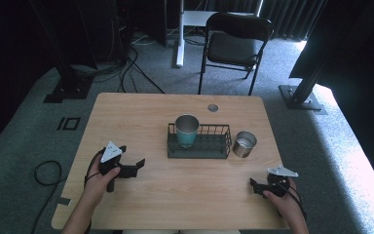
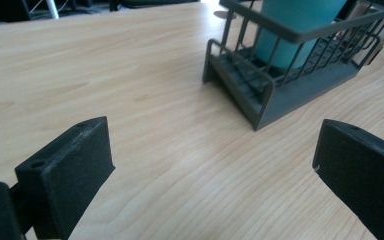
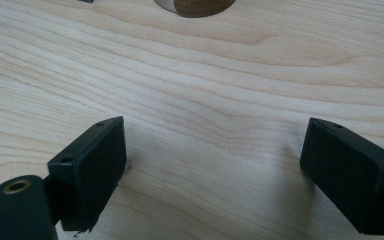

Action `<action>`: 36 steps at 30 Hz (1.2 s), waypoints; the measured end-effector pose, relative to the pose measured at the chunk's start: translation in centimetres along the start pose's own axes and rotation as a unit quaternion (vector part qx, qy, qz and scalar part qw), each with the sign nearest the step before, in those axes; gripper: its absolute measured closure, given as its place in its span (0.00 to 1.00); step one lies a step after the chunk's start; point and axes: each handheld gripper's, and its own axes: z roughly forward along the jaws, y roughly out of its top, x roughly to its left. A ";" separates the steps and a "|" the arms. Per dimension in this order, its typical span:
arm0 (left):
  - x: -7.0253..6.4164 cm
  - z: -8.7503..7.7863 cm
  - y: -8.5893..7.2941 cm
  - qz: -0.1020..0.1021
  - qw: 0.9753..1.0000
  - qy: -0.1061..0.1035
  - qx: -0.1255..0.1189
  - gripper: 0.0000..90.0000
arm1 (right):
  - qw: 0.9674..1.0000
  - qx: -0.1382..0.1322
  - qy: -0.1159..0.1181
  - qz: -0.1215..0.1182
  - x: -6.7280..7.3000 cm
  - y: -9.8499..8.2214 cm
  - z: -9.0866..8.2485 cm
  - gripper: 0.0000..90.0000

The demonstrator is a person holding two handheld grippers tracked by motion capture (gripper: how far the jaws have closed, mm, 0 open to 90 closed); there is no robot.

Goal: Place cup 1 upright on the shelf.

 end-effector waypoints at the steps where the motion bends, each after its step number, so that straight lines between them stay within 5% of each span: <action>1: 0.2 -0.2 -0.2 -0.003 1.000 0.000 0.000 0.04 | 1.000 0.000 0.000 0.000 0.0 0.0 0.0 0.12; 20: 3.0 -3.0 -3.5 -0.038 0.998 0.020 0.047 0.04 | 1.000 0.000 0.000 0.000 0.0 0.0 0.0 0.12; 28: 3.6 -3.8 -4.5 -0.036 0.997 0.029 0.069 0.04 | 1.000 0.000 0.000 0.000 0.0 0.0 0.0 0.12; 36: 4.1 -4.1 -5.8 -0.030 0.992 0.026 0.116 0.05 | 1.000 0.000 0.000 0.000 0.0 0.0 0.0 0.12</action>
